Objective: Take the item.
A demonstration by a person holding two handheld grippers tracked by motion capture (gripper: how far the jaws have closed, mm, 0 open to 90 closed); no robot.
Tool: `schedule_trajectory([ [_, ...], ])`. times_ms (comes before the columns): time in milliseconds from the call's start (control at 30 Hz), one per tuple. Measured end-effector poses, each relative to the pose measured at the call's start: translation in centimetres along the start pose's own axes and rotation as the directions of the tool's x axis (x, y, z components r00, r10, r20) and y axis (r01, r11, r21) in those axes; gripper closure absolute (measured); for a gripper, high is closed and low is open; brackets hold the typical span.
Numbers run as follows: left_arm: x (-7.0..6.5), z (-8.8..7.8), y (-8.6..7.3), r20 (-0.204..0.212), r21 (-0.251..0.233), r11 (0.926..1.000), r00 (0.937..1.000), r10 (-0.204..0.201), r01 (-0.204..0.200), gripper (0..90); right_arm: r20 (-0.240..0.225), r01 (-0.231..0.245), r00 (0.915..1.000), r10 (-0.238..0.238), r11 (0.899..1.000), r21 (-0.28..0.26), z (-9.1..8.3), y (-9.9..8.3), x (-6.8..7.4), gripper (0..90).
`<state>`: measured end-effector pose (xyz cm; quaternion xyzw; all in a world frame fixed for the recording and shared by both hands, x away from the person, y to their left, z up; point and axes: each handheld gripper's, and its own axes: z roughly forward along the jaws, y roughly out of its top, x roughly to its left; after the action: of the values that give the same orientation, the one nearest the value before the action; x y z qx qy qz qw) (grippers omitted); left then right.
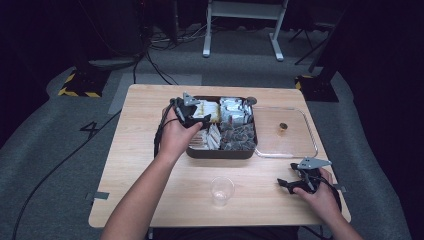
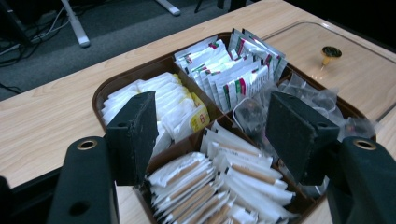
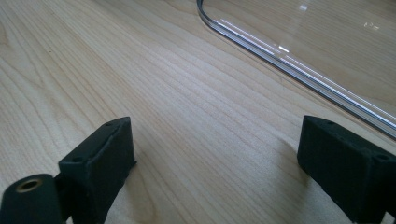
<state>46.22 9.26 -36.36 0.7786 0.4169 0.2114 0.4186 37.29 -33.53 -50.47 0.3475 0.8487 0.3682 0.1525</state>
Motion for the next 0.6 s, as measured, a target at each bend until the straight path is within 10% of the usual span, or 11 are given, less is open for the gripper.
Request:
schedule_trajectory([
  [600,2.4,5.9,2.1,0.007,0.071,0.9958,0.9982,-0.059,0.058,36.8,-0.006,0.003,1.0,-0.003,1.0,0.0,0.0,0.0,-0.1,11.1],
])
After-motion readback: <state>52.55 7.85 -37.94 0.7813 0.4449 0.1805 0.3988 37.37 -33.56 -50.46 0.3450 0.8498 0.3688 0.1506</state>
